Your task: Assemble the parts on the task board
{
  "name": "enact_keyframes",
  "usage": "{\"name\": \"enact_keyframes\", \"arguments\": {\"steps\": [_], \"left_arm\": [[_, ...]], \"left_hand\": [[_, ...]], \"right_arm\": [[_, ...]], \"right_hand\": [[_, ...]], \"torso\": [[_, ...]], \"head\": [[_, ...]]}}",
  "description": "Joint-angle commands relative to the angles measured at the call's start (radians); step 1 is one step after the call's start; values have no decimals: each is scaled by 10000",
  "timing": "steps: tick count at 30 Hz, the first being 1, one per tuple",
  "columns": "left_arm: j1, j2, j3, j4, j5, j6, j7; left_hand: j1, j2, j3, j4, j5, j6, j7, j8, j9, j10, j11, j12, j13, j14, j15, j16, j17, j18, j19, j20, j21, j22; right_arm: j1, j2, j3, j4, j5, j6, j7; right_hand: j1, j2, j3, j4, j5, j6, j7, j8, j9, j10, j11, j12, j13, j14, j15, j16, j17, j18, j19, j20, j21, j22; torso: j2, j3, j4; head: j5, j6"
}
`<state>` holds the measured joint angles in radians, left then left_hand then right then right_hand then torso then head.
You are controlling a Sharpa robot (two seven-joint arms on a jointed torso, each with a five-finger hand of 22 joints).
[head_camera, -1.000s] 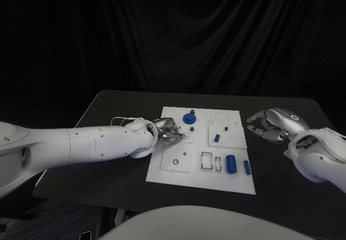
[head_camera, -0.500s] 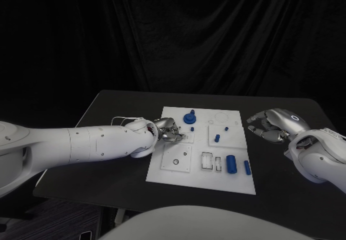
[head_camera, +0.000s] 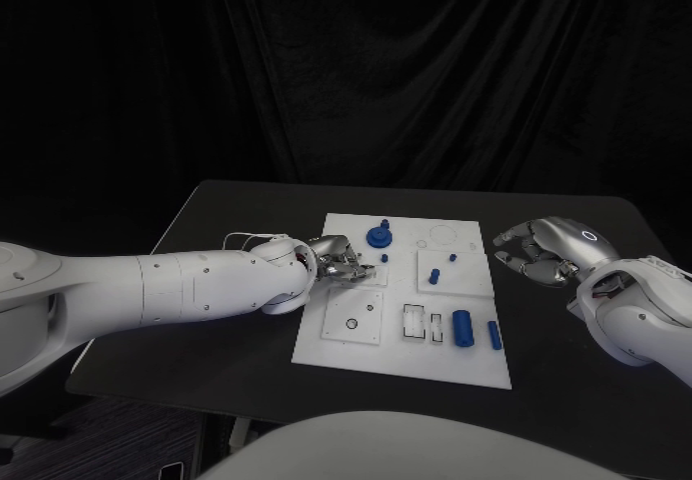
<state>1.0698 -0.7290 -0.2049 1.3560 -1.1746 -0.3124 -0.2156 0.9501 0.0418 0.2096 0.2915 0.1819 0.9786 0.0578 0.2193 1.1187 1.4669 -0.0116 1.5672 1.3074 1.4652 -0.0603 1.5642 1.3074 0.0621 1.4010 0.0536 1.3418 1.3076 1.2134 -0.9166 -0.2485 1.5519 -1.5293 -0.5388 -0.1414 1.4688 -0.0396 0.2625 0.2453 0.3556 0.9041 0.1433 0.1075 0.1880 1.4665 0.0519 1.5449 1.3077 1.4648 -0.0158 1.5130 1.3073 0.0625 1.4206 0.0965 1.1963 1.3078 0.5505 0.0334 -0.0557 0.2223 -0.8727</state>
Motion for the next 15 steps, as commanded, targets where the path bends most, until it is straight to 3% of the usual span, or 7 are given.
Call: {"name": "enact_keyframes", "arguments": {"steps": [1,6,8,10,15], "left_arm": [[-84,20,-59,-27,22,202,-140],[-91,30,-59,-53,22,143,-165],[-93,30,-59,-60,22,134,-171],[-95,27,-59,-64,22,103,-164],[-99,21,-59,-62,22,-20,-147]], "left_hand": [[-468,196,-364,19,-126,-36,78,-106,-583,1039,65,36,2634,1056,80,66,2634,53,-55,41,-56,1208],[-874,410,-716,24,-156,-20,81,-159,-638,1039,96,36,2634,1056,82,66,2634,49,-37,66,-62,1235],[-894,535,-765,18,-14,-31,84,-180,-652,1039,97,36,2634,1056,87,66,2634,50,-33,68,-68,1243],[-889,734,-822,16,376,-30,84,-198,-666,1039,100,36,2634,1056,88,66,2634,50,-27,73,-79,1258],[-928,854,-879,30,497,-4,80,-191,-667,1039,98,36,2634,1056,87,66,2634,39,8,74,-44,1291]], "right_arm": [[-27,2,6,2,-37,-29,-144],[-33,6,6,-1,-37,-29,-141],[-35,6,6,1,-37,-30,-140],[-37,2,6,3,-37,-33,-140],[-39,-4,6,5,-37,-41,-139]], "right_hand": [[-3,-46,48,15,50,43,5,-35,-10,409,87,-63,1816,754,50,-52,1845,200,-55,-11,-58,1509],[-9,-56,47,16,49,34,7,-42,-14,408,88,-63,1815,751,51,-58,1838,199,-54,-11,-59,1509],[-9,-56,47,16,49,34,7,-42,-14,408,88,-63,1815,751,51,-58,1838,199,-54,-11,-59,1509],[-9,-56,47,16,49,34,7,-42,-14,408,88,-63,1815,751,51,-58,1838,199,-54,-11,-59,1509],[-9,-56,47,16,49,34,7,-42,-14,408,88,-63,1815,751,51,-58,1838,199,-54,-11,-59,1509]], "torso": [[2,-1,-5],[8,0,-10],[8,1,-7],[11,2,-2],[11,-4,0]], "head": [[4,1],[2,1],[-1,1],[-4,1],[-2,1]]}}
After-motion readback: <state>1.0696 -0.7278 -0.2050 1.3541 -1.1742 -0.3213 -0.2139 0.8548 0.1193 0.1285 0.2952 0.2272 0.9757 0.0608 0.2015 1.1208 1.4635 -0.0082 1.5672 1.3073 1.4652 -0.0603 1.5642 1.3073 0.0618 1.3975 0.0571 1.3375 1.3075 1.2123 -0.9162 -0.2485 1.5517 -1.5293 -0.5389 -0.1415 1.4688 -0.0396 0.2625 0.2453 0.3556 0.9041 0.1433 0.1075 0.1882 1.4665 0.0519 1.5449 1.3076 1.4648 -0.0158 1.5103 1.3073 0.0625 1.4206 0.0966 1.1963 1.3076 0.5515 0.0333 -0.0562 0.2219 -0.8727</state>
